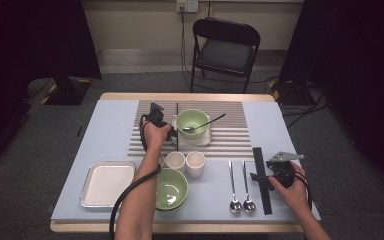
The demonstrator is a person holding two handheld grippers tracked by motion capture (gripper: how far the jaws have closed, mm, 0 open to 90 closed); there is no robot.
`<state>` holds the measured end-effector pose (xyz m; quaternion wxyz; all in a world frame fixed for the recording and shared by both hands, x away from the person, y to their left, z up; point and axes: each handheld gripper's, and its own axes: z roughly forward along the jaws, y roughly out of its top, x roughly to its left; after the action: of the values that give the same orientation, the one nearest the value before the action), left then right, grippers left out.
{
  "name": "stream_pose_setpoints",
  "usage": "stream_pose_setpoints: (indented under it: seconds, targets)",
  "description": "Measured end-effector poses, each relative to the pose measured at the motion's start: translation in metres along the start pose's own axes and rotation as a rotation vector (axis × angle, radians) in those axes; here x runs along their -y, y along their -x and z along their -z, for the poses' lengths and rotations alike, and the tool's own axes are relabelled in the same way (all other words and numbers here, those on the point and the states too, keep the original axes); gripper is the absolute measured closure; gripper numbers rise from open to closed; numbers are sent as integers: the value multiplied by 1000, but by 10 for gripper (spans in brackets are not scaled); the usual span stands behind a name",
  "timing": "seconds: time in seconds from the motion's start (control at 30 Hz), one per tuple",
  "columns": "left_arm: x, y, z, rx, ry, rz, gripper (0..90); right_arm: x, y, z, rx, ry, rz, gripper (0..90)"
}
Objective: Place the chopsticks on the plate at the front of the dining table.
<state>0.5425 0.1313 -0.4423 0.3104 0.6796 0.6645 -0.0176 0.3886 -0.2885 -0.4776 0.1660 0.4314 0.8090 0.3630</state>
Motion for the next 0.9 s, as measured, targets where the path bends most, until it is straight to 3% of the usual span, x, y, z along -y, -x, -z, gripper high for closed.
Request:
stream_pose_setpoints:
  seconds: [0.17, 0.4, 0.67, 0.9]
  targets:
    - [0, 0, 4, -7, 12, 10, 650, 0, 0, 0, -1, 0, -3, 145]
    - [0, -3, 18, -16, 40, -11, 593, 0, 1, 0, -7, 2, -5, 145]
    - [1, -7, 33, 15, 85, -10, 465, 0, 2, 0, -14, 8, -14, 146]
    - [2, -9, 40, 16, 108, -19, 358, 0, 2, 0, -10, 6, -12, 146]
